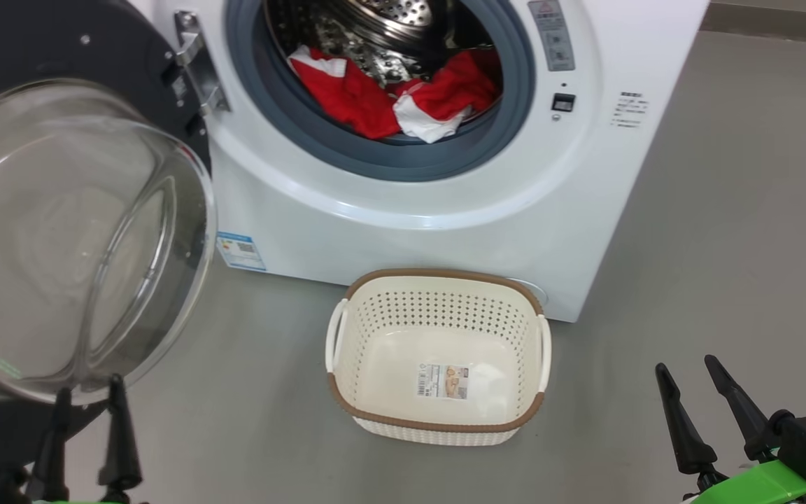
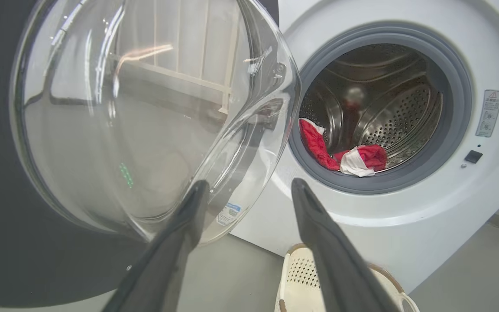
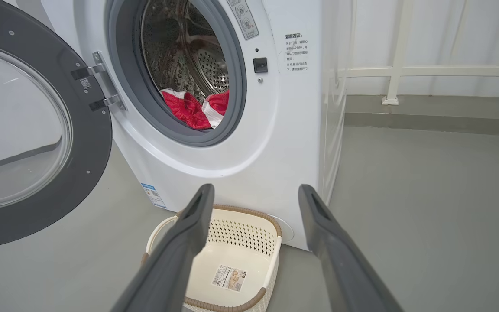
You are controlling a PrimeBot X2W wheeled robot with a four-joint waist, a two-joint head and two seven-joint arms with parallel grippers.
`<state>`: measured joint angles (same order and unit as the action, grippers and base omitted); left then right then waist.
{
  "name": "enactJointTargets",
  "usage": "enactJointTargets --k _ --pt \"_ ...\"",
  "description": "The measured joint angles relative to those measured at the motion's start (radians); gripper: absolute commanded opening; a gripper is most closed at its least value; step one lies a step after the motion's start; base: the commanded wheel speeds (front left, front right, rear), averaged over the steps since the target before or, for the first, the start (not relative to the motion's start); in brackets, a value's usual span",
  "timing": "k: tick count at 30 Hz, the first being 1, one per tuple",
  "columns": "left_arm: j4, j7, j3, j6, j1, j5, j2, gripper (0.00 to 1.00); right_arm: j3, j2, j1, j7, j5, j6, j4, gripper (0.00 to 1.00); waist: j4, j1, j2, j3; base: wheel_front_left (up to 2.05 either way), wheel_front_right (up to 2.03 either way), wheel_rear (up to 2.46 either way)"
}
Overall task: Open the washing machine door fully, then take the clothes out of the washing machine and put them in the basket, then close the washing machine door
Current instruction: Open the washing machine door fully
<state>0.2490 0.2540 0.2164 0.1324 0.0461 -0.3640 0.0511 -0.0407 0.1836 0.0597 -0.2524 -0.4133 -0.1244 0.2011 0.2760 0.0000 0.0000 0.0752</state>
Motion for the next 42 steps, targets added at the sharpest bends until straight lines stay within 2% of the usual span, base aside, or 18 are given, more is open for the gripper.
enactJointTargets --k 18,42 --pt "-0.081 0.000 -0.178 0.000 -0.053 -0.067 0.066 1.00 0.032 -0.005 0.004 0.000 0.000 0.000 -0.010 1.00 -0.136 0.0000 0.0000 -0.006 0.00 0.00 0.00" --pt "-0.140 0.000 -0.264 0.000 -0.113 -0.070 0.085 1.00 0.077 -0.012 0.043 0.000 0.000 0.000 -0.031 1.00 -0.245 0.0000 0.0000 -0.024 0.00 0.00 0.00"
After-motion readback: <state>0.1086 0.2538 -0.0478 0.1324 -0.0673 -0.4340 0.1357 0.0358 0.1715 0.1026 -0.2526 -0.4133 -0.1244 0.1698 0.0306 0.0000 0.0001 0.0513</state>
